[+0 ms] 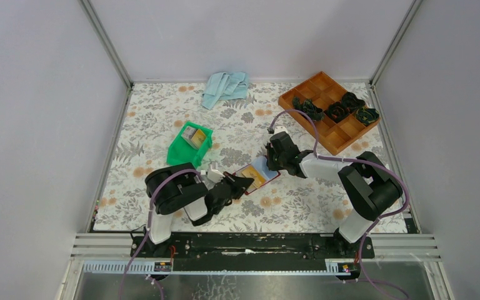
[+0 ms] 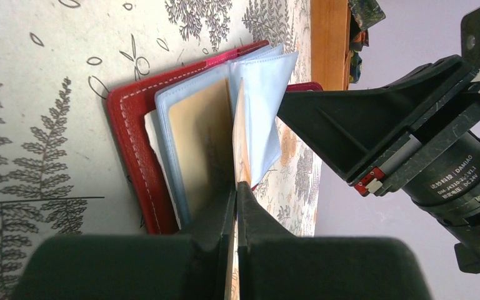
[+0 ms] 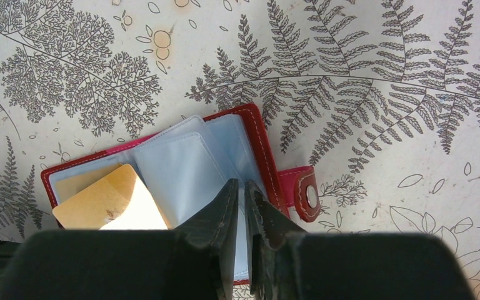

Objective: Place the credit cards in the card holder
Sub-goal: Insert the credit card into the card holder.

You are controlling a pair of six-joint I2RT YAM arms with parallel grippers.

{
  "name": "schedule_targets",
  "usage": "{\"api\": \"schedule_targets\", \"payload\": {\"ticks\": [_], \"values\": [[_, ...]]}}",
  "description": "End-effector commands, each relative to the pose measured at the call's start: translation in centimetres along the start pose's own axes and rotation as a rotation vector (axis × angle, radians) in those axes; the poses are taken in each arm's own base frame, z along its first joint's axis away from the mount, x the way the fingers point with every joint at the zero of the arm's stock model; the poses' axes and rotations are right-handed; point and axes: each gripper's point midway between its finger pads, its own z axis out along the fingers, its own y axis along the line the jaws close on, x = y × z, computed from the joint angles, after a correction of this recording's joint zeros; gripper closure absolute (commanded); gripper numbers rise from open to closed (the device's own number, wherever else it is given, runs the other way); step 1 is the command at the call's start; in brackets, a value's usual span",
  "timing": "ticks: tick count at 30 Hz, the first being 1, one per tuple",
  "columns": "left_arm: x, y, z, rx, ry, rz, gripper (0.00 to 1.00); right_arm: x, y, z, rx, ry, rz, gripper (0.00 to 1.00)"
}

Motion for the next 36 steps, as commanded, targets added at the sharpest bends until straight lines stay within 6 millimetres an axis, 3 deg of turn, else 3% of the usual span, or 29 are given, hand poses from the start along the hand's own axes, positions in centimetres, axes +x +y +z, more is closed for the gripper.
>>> {"api": "schedule_targets", "payload": {"ticks": [1,27,36], "values": [[0.2,1.4,0.3,-0.067,-0.008,0.029,1.00,7.0,-2.6,-0.6,0.081,0.227,-0.026,0.83],[1.5,1.9,1.2,-0.136,0.044,0.051,0.98,7.3,-3.0,-0.8,0.097,0.230,-0.030,0.82],[1.4,2.1,1.3,-0.153,0.035,0.059,0.94,6.8,-3.4,-1.2,0.118,0.217,-0.039,0.72]]}}
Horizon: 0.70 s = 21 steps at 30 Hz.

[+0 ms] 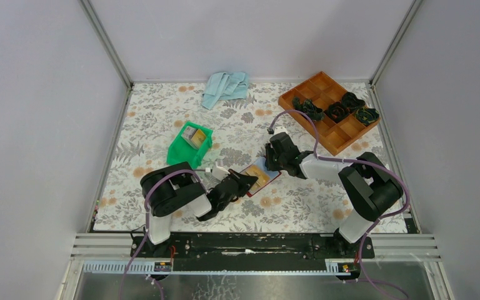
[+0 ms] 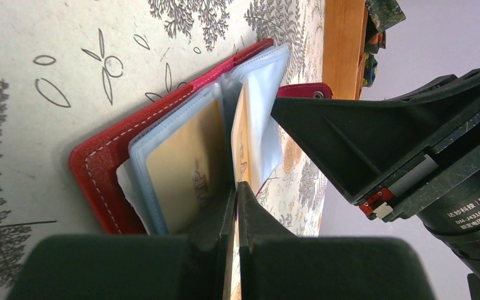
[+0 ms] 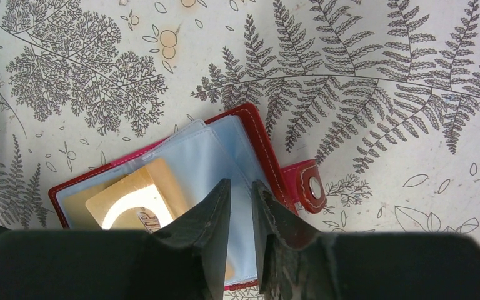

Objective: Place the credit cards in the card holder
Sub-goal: Insert the credit card into the card holder.

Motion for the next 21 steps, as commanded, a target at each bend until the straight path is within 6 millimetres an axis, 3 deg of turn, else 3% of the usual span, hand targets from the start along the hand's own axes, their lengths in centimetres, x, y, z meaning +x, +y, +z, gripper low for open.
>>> {"api": "schedule_targets", "payload": {"ticks": [1,21], "values": [[0.4,2.4,0.0,-0.086,0.015,0.065,0.93,6.8,-3.6,-1.2,0.128,0.226,-0.043,0.72],[0.9,1.2,1.3,-0.100,0.017,0.092,0.83,6.4,-3.9,-1.5,0.147,0.216,-0.051,0.69]]}}
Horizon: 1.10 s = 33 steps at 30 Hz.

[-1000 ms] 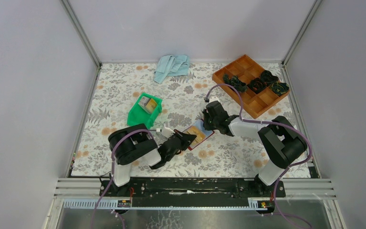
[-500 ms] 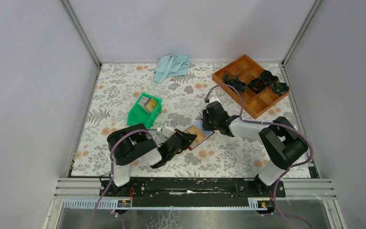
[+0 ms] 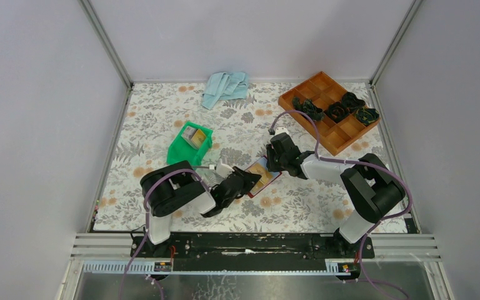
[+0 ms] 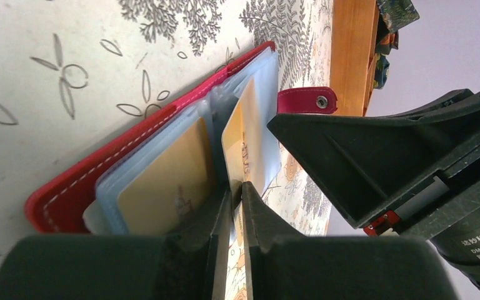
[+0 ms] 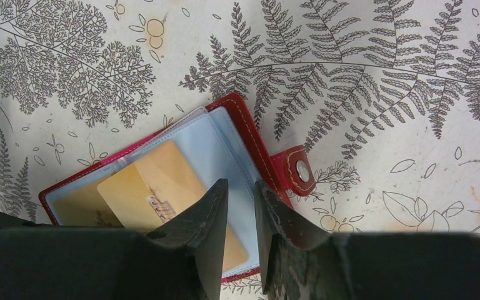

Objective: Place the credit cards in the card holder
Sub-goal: Insert the credit card into the card holder.

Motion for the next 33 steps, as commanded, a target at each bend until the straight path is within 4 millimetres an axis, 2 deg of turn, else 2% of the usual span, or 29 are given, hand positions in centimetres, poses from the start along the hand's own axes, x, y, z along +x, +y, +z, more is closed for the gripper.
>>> {"api": "schedule_targets", "payload": {"ticks": [1,7,13,20,25,33], "values": [[0.6,1.6,0.3,-0.072,0.020,0.080,0.81,6.1,-3.3,-0.8,0.120,0.203,-0.046,0.69],[0.9,1.1,0.4,-0.089,0.037,0.130,0.67,6.3,-3.2,-0.7,0.114,0.207,-0.043,0.69],[1.0,2.2,-0.3,-0.199,0.069,0.207,0.55,6.2,-3.2,-0.6,0.112,0.203,-0.040,0.69],[0.4,2.9,-1.6,-0.266,0.084,0.272,0.53,6.2,-3.0,-0.4,0.107,0.204,-0.036,0.69],[-0.1,2.4,-2.1,-0.270,0.080,0.318,0.49,6.2,-2.9,-0.4,0.102,0.204,-0.036,0.69],[-1.1,2.7,-2.5,-0.299,0.055,0.398,0.53,6.3,-2.9,-0.4,0.101,0.208,-0.037,0.69]]}}
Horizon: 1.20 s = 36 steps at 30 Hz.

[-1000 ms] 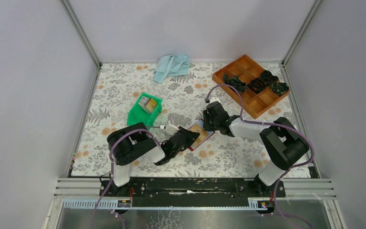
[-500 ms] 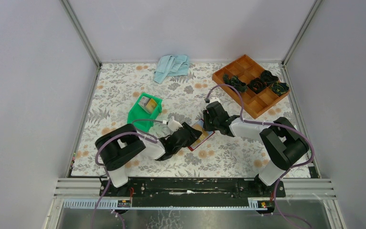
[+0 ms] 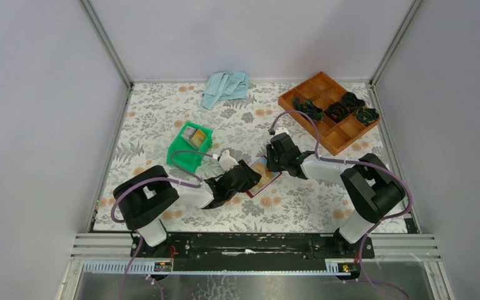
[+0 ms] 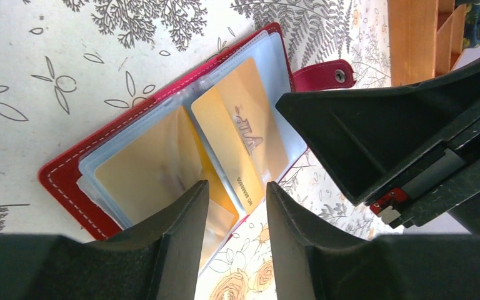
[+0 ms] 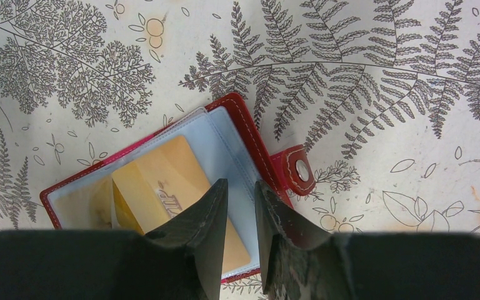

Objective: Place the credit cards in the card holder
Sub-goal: Insert the credit card into the card holder.

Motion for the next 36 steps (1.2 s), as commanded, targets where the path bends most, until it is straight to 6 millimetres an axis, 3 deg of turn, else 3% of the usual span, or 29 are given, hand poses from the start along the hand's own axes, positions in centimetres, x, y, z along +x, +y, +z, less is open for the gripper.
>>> {"api": "schedule_targets", "payload": {"ticks": [1,11,36], "values": [[-0.1,3.8,-0.3,-0.134,-0.011,0.139,0.55,6.3,-2.9,-0.4,0.101,0.209,-0.037,0.69],[-1.6,3.2,0.4,-0.161,-0.059,0.332,0.80,6.3,-2.9,-0.4,0.100,0.210,-0.041,0.71],[-1.0,2.3,2.3,-0.171,-0.058,0.410,0.84,6.4,-2.8,-0.4,0.092,0.214,-0.042,0.73]]}}
